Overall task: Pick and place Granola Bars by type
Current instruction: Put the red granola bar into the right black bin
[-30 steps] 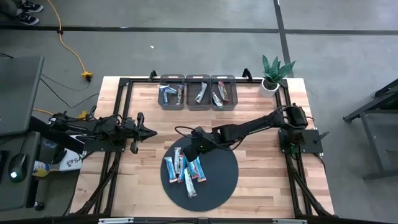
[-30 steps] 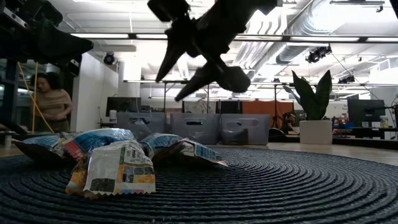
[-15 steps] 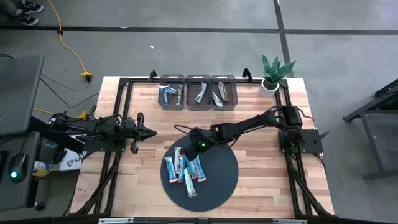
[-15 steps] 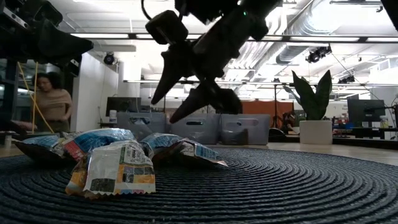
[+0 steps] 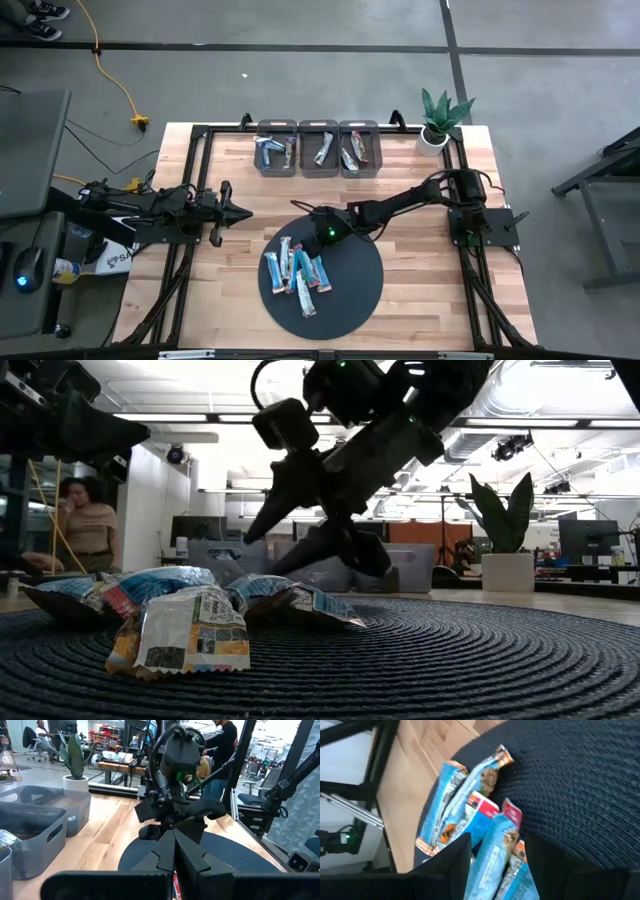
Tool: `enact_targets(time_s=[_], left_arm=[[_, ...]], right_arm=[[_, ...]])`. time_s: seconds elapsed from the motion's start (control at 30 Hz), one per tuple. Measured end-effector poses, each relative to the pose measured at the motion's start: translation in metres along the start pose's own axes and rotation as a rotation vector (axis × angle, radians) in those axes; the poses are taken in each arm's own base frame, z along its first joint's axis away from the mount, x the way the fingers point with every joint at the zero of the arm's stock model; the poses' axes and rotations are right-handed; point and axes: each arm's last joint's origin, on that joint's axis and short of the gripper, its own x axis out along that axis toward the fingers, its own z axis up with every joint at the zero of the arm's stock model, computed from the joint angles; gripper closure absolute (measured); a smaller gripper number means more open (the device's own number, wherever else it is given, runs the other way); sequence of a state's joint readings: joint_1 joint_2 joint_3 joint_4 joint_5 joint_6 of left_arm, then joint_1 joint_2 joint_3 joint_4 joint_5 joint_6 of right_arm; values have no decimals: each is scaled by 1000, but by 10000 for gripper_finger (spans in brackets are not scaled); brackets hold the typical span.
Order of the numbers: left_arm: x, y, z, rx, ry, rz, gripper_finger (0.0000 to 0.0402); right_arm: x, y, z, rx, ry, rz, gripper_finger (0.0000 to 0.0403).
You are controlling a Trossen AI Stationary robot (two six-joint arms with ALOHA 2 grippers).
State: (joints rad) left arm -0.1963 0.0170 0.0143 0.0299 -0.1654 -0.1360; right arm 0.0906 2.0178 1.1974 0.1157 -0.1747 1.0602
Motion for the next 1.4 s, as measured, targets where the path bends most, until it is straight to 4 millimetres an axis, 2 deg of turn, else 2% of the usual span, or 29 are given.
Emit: enact_targets(time_s=[0.57,1.4], left_arm=[[0,0,0,0,0,0,400],[0,0,0,0,0,0,400]], right_arm=[[-2,-6,8,-25,11,0,233],[-2,-5,7,0,25,9,233]])
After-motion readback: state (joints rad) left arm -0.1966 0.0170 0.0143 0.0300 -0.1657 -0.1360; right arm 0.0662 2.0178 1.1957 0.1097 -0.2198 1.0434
